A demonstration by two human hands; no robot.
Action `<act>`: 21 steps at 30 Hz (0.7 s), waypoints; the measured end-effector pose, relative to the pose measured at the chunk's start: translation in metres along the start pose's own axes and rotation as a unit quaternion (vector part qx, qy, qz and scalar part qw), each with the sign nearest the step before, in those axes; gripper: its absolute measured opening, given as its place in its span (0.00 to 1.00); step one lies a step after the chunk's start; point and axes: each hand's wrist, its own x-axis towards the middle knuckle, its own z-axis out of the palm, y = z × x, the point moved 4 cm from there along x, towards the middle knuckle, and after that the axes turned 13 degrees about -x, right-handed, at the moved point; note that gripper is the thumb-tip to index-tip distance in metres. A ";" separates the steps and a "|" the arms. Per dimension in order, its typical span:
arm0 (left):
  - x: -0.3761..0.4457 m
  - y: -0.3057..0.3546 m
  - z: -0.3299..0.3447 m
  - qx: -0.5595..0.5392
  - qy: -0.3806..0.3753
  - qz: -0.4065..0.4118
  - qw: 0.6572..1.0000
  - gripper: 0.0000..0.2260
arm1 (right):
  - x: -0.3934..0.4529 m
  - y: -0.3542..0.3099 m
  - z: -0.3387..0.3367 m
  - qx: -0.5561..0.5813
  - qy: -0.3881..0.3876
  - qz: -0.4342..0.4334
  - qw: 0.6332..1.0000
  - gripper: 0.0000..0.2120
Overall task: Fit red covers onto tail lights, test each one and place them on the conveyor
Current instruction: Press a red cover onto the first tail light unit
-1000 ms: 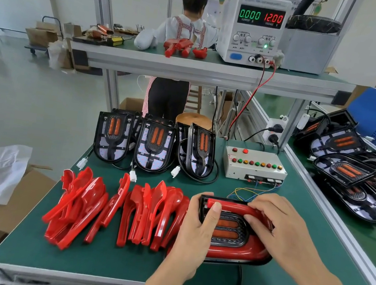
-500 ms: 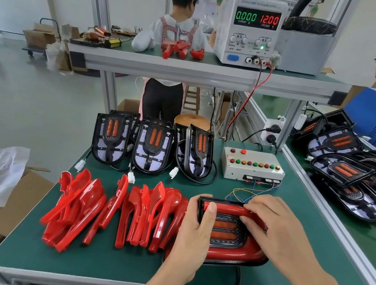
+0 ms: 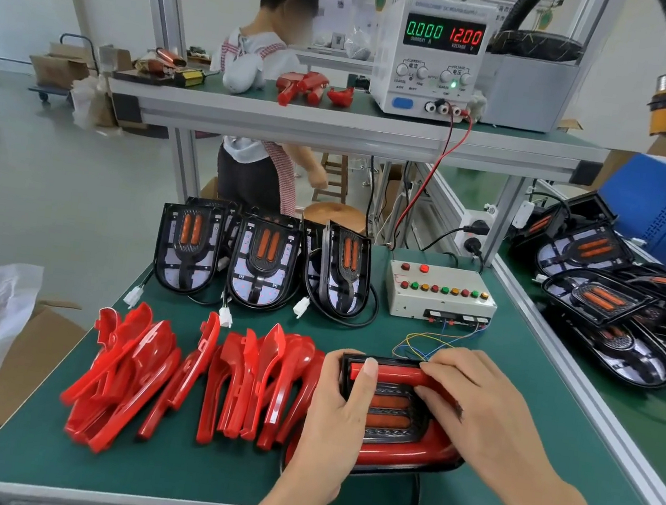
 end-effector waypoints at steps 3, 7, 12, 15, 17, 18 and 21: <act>0.000 0.001 -0.002 0.006 0.012 -0.012 1.000 0.11 | -0.001 -0.002 0.001 0.006 0.016 0.012 1.000 0.12; 0.000 0.002 -0.003 -0.019 0.026 -0.031 0.999 0.05 | -0.003 -0.002 0.002 0.058 0.018 0.064 0.996 0.13; -0.001 0.005 -0.002 -0.047 0.035 -0.040 0.997 0.04 | -0.008 0.000 0.002 0.232 -0.033 0.212 0.949 0.14; 0.000 0.007 -0.004 -0.036 0.034 -0.032 0.998 0.03 | -0.009 0.006 0.004 0.334 -0.048 0.296 0.894 0.14; 0.000 0.007 -0.005 -0.028 0.032 -0.026 0.999 0.03 | -0.011 0.013 0.008 0.394 -0.066 0.367 0.840 0.14; 0.001 0.007 -0.005 -0.026 0.032 -0.024 0.999 0.03 | -0.013 0.015 0.011 0.425 -0.085 0.394 0.811 0.15; 0.001 0.006 -0.004 -0.017 0.028 -0.017 0.999 0.03 | -0.015 0.011 0.017 0.508 -0.147 0.429 0.732 0.21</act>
